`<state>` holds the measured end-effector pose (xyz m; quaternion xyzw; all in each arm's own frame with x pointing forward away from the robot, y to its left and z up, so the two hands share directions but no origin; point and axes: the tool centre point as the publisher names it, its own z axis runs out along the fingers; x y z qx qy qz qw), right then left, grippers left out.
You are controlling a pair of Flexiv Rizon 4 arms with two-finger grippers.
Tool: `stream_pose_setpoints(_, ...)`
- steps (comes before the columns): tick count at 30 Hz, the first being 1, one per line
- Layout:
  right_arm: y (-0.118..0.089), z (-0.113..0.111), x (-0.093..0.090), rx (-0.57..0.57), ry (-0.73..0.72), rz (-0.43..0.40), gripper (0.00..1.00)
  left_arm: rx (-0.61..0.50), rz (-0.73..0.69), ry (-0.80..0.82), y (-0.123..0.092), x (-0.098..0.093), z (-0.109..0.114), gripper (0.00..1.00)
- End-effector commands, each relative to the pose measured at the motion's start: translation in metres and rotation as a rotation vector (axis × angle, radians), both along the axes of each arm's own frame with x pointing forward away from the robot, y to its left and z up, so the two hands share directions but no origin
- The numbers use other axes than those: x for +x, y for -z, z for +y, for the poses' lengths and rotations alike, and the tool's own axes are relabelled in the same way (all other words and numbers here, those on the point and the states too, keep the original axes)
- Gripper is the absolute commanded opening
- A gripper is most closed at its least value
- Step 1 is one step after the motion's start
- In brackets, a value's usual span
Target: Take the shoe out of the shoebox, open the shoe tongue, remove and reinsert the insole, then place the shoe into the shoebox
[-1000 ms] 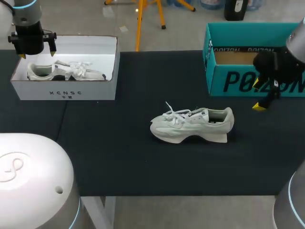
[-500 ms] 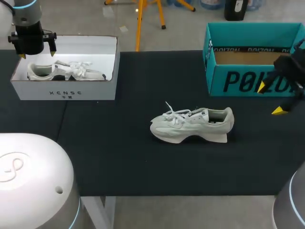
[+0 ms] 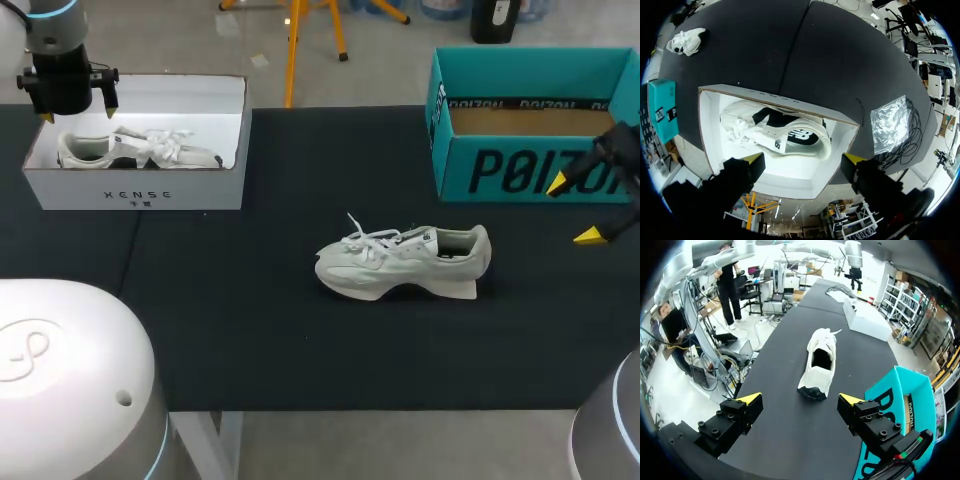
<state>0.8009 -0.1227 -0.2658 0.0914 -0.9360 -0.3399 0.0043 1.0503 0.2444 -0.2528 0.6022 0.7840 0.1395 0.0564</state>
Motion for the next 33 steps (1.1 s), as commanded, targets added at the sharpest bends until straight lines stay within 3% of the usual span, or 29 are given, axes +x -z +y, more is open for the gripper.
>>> stream_pose_setpoints(1,-0.005,0.009,-0.016,-0.064,0.103,-0.052,1.0,0.002,0.001,-0.001,0.0,0.001,0.0,1.0)
stream_pose_setpoints(12,0.043,-0.004,0.008,0.12,0.165,-0.022,1.0,0.002,0.001,-0.001,0.0,0.001,0.0,1.0)
stream_pose_setpoints(23,0.07,0.004,0.014,0.275,0.084,0.0,1.0,0.002,0.001,-0.001,0.0,0.001,0.0,1.0)
stream_pose_setpoints(33,0.094,0.015,0.011,0.317,0.038,0.044,1.0,0.002,0.001,-0.001,0.0,0.001,0.0,1.0)
